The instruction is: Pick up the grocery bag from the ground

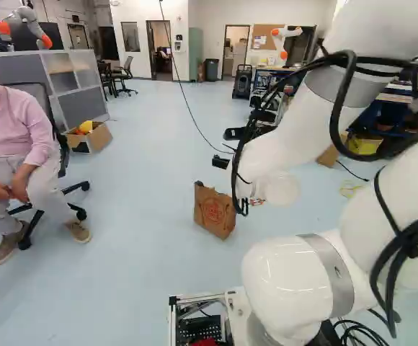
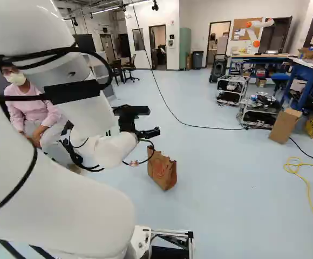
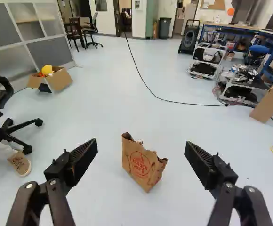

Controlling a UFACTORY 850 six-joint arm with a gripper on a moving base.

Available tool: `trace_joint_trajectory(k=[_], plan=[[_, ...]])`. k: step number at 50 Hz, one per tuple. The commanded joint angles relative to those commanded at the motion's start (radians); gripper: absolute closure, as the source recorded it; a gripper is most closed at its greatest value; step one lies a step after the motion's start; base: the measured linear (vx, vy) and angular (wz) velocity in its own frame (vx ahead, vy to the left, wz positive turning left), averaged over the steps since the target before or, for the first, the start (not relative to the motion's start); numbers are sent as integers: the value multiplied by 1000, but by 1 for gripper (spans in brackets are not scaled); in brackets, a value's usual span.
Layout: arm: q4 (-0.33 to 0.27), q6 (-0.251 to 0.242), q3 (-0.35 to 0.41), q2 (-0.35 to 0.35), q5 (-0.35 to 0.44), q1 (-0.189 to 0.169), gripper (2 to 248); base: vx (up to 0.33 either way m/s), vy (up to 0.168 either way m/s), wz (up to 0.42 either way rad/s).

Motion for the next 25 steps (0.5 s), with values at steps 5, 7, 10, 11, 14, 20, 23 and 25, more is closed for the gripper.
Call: trace_joint_trajectory(k=[5, 7, 10, 11, 14, 20, 23, 25], plan=[[0, 0, -27, -30, -25, 0, 3, 0, 0, 0], [0, 0, -38, -43, -36, 0, 3, 0, 0, 0], [0, 0, -56, -62, -51, 0, 3, 0, 0, 0], [0, 0, -62, -69, -56, 0, 3, 0, 0, 0], [0, 0, -83, -91, -72, 0, 3, 0, 0, 0], [0, 0, -127, -137, -103, 0, 3, 0, 0, 0], [0, 0, -149, -160, -119, 0, 3, 0, 0, 0], [0, 0, -164, -175, -129, 0, 3, 0, 0, 0]])
